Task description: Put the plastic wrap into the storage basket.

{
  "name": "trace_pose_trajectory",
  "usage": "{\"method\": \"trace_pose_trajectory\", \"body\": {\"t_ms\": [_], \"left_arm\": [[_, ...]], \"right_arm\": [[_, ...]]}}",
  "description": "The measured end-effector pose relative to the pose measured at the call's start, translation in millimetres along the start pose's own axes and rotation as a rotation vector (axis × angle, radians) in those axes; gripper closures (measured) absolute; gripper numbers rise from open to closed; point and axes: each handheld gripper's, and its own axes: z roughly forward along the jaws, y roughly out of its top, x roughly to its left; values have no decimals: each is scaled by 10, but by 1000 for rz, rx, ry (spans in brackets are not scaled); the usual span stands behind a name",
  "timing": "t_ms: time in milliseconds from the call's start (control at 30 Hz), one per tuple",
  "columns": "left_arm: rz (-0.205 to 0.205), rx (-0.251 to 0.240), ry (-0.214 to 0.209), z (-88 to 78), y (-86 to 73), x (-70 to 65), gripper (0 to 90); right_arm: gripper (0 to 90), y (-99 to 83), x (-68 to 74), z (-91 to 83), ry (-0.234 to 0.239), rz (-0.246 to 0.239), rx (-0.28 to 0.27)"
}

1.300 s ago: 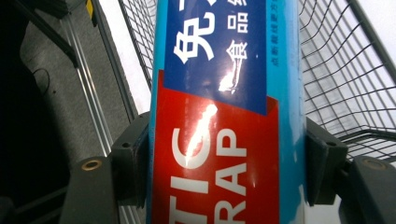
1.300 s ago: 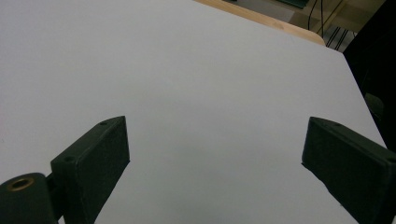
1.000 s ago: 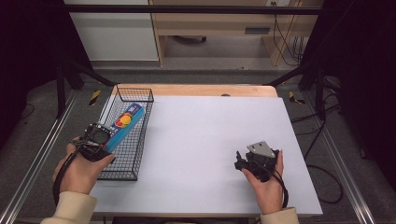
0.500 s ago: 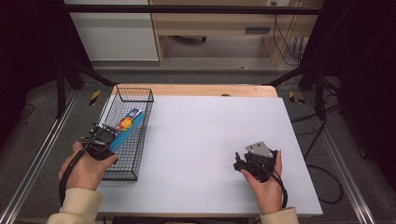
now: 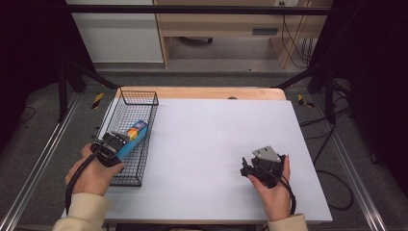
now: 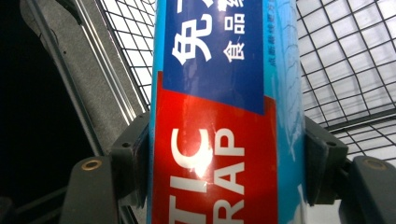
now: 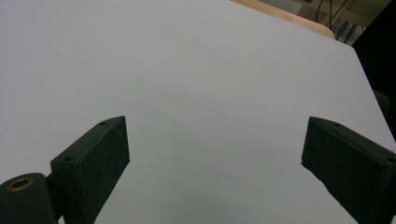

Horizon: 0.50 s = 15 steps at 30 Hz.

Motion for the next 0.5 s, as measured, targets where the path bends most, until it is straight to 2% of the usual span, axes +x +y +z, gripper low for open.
{"method": "trace_pose_trajectory", "body": {"t_ms": [167, 267, 300, 433, 500], "left_arm": [[-3, -1, -3, 4, -5, 3, 318], [7, -8, 10, 3, -6, -13, 316], [17, -25, 23, -7, -12, -17, 311], [4, -128, 37, -164, -71, -24, 189], [-4, -212, 36, -273, -119, -38, 139]], "right_arm": [[78, -3, -4, 3, 2, -4, 1], [75, -7, -5, 6, 7, 2, 8], [74, -9, -7, 11, 6, 1, 8], [69, -11, -29, 12, 5, 1, 14], [65, -10, -41, 9, 2, 5, 5]]}}
